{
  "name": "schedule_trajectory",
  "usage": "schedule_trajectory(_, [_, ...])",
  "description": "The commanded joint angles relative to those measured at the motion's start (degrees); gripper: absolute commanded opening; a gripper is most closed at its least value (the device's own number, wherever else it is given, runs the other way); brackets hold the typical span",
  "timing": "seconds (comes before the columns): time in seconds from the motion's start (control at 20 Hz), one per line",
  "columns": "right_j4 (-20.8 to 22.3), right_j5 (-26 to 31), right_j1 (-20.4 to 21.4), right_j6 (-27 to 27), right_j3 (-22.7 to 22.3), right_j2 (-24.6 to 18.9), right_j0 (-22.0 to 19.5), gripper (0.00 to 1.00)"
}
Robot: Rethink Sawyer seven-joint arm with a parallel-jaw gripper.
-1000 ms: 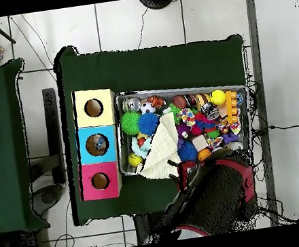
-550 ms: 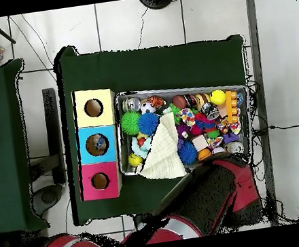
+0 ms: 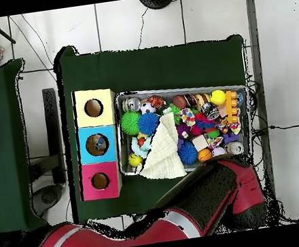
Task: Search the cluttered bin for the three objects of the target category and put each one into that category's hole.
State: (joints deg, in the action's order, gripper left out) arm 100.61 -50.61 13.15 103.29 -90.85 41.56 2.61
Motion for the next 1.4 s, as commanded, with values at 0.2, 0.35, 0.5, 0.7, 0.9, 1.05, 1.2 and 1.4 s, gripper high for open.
schedule_trajectory(0.2, [-1.2, 2.9, -1.4, 21.7, 7.3, -0.8, -3.8, 1.0])
schedule_trajectory(0.35, [-1.3, 3.7, -2.2, 22.7, 7.5, -0.3, -3.8, 1.0])
schedule_trajectory(0.5, [-2.3, 8.3, -5.4, 26.6, 8.4, 2.6, -3.5, 1.0])
schedule_trajectory(0.7, [-2.8, 7.8, -4.6, 27.9, 8.6, 2.1, -3.8, 1.0])
schedule_trajectory(0.9, [-3.1, 8.0, -3.7, 28.1, 8.2, 1.0, -4.4, 1.0])
schedule_trajectory(1.05, [-2.9, 8.4, -3.4, 28.5, 8.1, 0.7, -4.3, 1.0])
schedule_trajectory(1.2, [-2.8, 9.4, -3.6, 28.5, 8.2, 0.4, -4.4, 1.0])
schedule_trajectory(1.4, [-4.6, 9.4, -2.2, 28.2, 7.9, -0.9, -5.4, 1.0])
